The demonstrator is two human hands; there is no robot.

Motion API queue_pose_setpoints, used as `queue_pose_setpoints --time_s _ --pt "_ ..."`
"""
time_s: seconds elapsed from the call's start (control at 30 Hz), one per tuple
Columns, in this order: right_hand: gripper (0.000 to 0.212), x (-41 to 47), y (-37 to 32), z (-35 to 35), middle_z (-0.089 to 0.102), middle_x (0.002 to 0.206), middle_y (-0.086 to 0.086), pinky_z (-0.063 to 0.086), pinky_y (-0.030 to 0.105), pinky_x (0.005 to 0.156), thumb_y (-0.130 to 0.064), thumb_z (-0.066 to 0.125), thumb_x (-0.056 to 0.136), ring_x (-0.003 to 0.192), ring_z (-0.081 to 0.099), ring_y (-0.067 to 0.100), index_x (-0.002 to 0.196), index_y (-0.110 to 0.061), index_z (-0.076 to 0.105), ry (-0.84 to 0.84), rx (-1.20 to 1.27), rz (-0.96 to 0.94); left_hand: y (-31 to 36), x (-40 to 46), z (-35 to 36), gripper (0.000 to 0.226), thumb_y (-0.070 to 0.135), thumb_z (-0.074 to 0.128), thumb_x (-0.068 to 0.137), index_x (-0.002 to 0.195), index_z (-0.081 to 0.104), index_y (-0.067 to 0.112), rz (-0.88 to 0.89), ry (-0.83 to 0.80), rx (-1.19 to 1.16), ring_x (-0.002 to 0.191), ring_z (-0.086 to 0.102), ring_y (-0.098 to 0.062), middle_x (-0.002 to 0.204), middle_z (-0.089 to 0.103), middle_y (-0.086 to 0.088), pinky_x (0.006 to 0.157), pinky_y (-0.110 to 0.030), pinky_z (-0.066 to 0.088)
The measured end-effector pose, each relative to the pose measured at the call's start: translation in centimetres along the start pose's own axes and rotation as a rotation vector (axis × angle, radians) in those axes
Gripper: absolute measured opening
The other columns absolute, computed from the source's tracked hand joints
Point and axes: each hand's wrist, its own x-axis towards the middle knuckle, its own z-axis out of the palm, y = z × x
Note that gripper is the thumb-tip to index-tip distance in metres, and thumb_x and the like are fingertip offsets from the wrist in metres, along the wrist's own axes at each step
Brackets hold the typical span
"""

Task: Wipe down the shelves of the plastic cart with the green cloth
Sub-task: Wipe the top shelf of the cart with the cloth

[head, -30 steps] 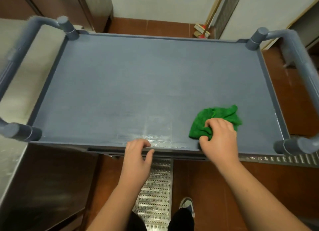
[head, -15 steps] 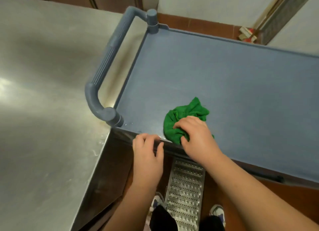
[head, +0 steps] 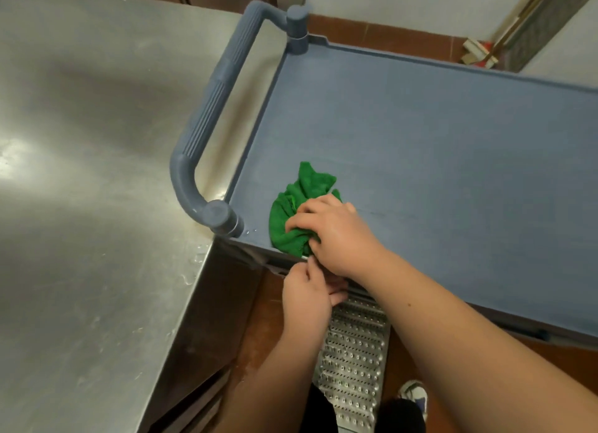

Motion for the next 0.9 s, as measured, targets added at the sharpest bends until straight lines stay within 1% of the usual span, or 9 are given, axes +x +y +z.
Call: queue_pose_setpoints --time_s 0.17,0.33,0.47,0.57,0.63,0.7,0.77,0.83,0.9 --pt "0.054 -7.4 4.7 -2.1 0.059 0.110 -0.013 0.025 0.035 0.082 -0.010 0.047 0.068 0.114 0.045 0.019 0.106 -0.041 0.069 0.000 0.035 0.078 -2.8 -3.9 6.5 0.032 0.016 0.038 0.105 0.092 0.060 -0.004 -0.102 -0.090 -0.138 0.082 0.073 -0.039 0.089 0.071 -0.031 0.074 -0.052 0.060" --pt "0.051 -16.8 10.9 -4.9 0.060 0.108 -0.013 0.022 0.033 0.082 -0.012 0.046 0.065 0.113 0.046 0.019 0.101 -0.040 0.070 0.030 0.041 0.159 -7.8 -9.4 16.0 0.027 0.005 0.032 0.102 0.116 0.052 -0.006 -0.286 -0.241 -0.297 0.097 0.068 -0.043 0.114 0.063 -0.034 0.069 -0.048 0.061" --pt "0.049 -24.4 16.9 -7.9 0.059 0.106 -0.014 0.027 0.035 0.083 -0.011 0.045 0.064 0.113 0.045 0.018 0.097 -0.039 0.070 0.058 0.042 0.261 -10.2 -11.5 21.8 0.031 0.008 0.025 0.105 0.085 0.045 -0.003 -0.287 -0.070 -0.388 0.082 0.068 -0.037 0.100 0.058 -0.040 0.065 -0.043 0.062" --pt "0.048 -30.2 22.6 -10.7 0.060 0.105 -0.013 0.039 0.040 0.085 -0.006 0.048 0.065 0.111 0.046 0.021 0.095 -0.036 0.070 0.118 0.035 0.388 -11.5 -12.3 23.6 0.032 0.016 0.026 0.107 0.084 0.043 0.001 -0.264 0.001 -0.354 0.074 0.072 -0.033 0.105 0.058 -0.042 0.061 -0.036 0.062" --pt "0.048 -33.8 26.6 -12.6 0.061 0.106 -0.007 0.043 0.041 0.088 -0.005 0.047 0.067 0.107 0.048 0.027 0.099 -0.031 0.071 0.199 0.025 0.465 -11.4 -12.6 24.6 0.029 0.013 0.028 0.106 0.084 0.043 0.003 -0.269 0.025 -0.349 0.077 0.073 -0.033 0.104 0.059 -0.038 0.069 -0.040 0.061" --pt "0.047 -36.2 29.6 -13.9 0.062 0.104 -0.001 0.038 0.029 0.095 0.000 0.048 0.071 0.103 0.049 0.030 0.103 -0.023 0.073 0.272 0.044 0.507 -10.5 -12.8 25.3 0.026 0.006 0.029 0.104 0.082 0.043 0.004 -0.294 0.062 -0.322 0.085 0.068 -0.037 0.101 0.058 -0.035 0.088 -0.048 0.055" --pt "0.048 -36.8 30.7 -14.3 0.062 0.103 0.001 0.032 0.023 0.096 0.008 0.052 0.072 0.102 0.048 0.030 0.105 -0.019 0.073 0.294 0.065 0.517 -9.7 -13.3 26.0 0.024 0.003 0.029 0.103 0.087 0.047 0.005 -0.290 0.077 -0.331 0.090 0.065 -0.038 0.107 0.058 -0.035 0.097 -0.050 0.051" --pt "0.046 -36.2 30.4 -13.6 0.062 0.102 0.000 0.041 0.036 0.098 0.006 0.051 0.072 0.103 0.048 0.030 0.103 -0.020 0.074 0.310 0.076 0.508 -10.0 -13.8 27.1 0.020 0.010 0.029 0.104 0.105 0.049 0.005 -0.234 0.111 -0.253 0.093 0.067 -0.036 0.108 0.060 -0.031 0.093 -0.047 0.054" --pt "0.044 -35.5 29.3 -12.9 0.061 0.101 -0.001 0.046 0.047 0.093 -0.002 0.047 0.070 0.105 0.048 0.030 0.101 -0.021 0.073 0.314 0.106 0.508 -10.9 -14.5 29.0 0.023 0.019 0.030 0.105 0.114 0.044 0.003 -0.177 0.083 -0.200 0.093 0.068 -0.036 0.106 0.059 -0.028 0.080 -0.043 0.059"
